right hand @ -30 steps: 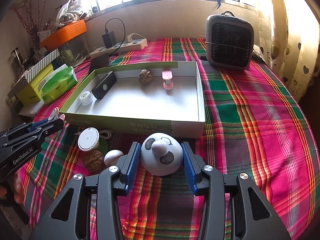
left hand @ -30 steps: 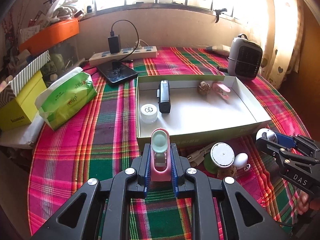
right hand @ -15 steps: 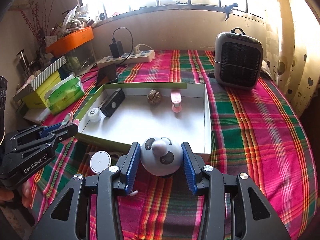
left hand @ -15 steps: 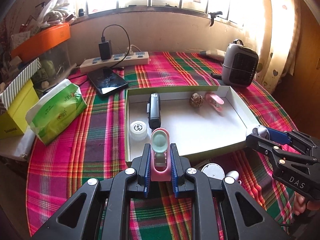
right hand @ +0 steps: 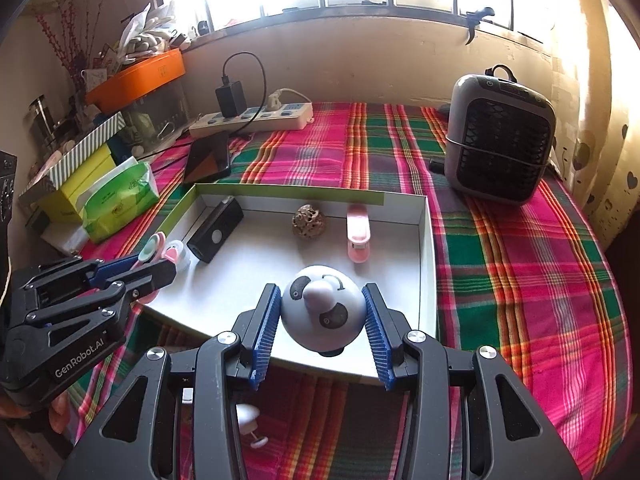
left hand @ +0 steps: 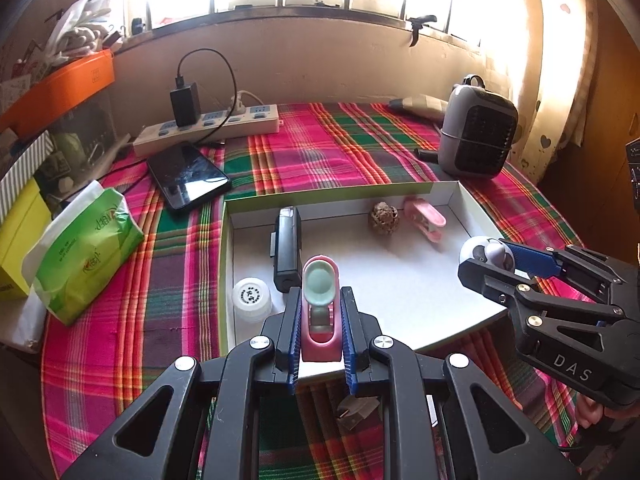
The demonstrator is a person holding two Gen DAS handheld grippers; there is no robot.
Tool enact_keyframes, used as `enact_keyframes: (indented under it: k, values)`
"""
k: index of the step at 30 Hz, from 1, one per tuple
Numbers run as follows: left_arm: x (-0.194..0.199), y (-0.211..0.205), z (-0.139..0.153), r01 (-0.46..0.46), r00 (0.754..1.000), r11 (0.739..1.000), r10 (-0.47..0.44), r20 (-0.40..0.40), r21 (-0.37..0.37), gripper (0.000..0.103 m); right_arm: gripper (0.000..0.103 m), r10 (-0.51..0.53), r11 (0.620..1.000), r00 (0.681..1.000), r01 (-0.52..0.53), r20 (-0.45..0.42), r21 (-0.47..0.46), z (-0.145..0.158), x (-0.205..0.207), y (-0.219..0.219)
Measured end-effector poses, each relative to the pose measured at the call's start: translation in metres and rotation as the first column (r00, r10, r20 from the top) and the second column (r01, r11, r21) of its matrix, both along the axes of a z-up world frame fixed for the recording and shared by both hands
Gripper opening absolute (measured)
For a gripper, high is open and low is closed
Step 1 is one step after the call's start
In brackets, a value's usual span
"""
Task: Organize objects
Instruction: 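Lift and carry the pink holder and panda ball over the tray with both grippers, then lower the pink holder into the tray and open the left gripper while the right releases the panda ball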
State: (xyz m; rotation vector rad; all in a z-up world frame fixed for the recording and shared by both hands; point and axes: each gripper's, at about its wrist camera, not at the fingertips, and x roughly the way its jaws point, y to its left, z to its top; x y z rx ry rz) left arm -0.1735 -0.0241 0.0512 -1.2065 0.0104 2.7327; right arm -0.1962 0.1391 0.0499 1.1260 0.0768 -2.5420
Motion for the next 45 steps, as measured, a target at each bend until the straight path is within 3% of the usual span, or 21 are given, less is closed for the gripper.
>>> enact_keyframes:
  k: [25, 45]
  values:
    - [-0.053, 0.011, -0.02, 0.029, 0.997, 0.999, -0.027, 0.066, -0.031, 0.016, 0.043, 0.051, 0.998, 0.997, -0.053, 0.055, 0.029, -0.022, -0.051, -0.013]
    - [-0.07, 0.016, -0.036, 0.049, 0.994, 0.997, -0.043, 0.104, -0.054, 0.016, 0.043, 0.055, 0.997, 0.996, -0.059, 0.076, 0.051, -0.034, -0.062, -0.015]
